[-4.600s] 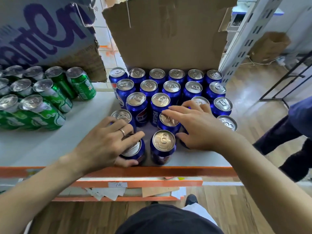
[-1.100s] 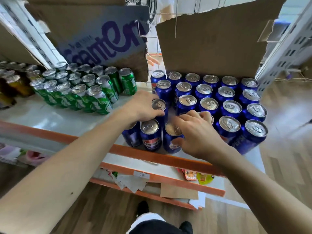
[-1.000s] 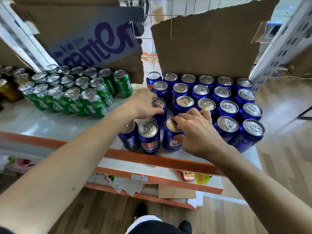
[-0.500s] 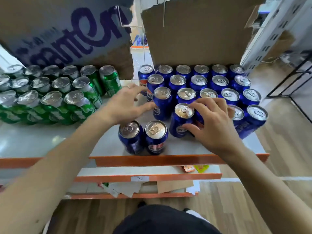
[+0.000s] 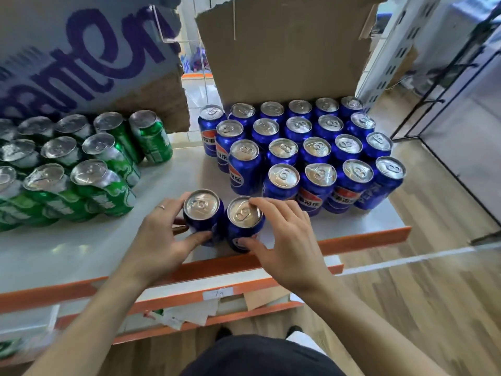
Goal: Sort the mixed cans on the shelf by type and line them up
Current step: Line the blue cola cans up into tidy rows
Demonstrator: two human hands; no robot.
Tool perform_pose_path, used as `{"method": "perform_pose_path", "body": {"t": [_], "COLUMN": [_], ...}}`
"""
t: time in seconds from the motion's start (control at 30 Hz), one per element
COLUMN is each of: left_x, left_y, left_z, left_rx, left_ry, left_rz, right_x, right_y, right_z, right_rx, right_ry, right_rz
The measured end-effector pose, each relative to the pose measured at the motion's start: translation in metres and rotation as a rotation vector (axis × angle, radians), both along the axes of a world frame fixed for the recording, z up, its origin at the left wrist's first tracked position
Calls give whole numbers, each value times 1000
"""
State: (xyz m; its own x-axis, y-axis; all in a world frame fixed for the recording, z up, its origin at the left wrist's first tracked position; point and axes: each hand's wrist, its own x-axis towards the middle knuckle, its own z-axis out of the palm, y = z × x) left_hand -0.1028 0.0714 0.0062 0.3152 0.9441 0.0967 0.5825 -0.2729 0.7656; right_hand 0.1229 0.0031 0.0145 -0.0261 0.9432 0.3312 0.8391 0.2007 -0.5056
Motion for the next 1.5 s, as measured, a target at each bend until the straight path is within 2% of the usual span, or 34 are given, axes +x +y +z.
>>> {"method": "perform_pose_path", "body": {"t": [0.33, 0.73, 0.97, 1.1, 1.17, 1.3, 1.4, 1.5], "left_x": [62, 74, 61, 37, 30, 23, 21, 14], "left_y": [43, 40, 38, 39, 38, 18, -6, -14], "left_z": [-7, -8, -10, -9, -2, 15, 8, -7], "left_rx": [3, -13, -212, -272, -255, -52, -79, -120], "left_ry": [-63, -54, -96, -144, -147, -113, -113, -131], "left_rz": [-105, -56, -155, -87, -92, -230, -314, -286], "right_x": [30, 34, 34, 35, 32, 20, 11, 0], "right_y": [-17, -5, 2, -1, -1, 2, 6, 10], "right_z": [-1, 6, 3, -1, -3, 0, 7, 10], "right_rx": [58, 40, 83, 101, 90, 76, 73, 81], "right_ry": [-3, -18, 2, 4, 4, -18, 38, 37], "right_rz": [-11, 53, 60, 79, 96, 158, 185, 212]}}
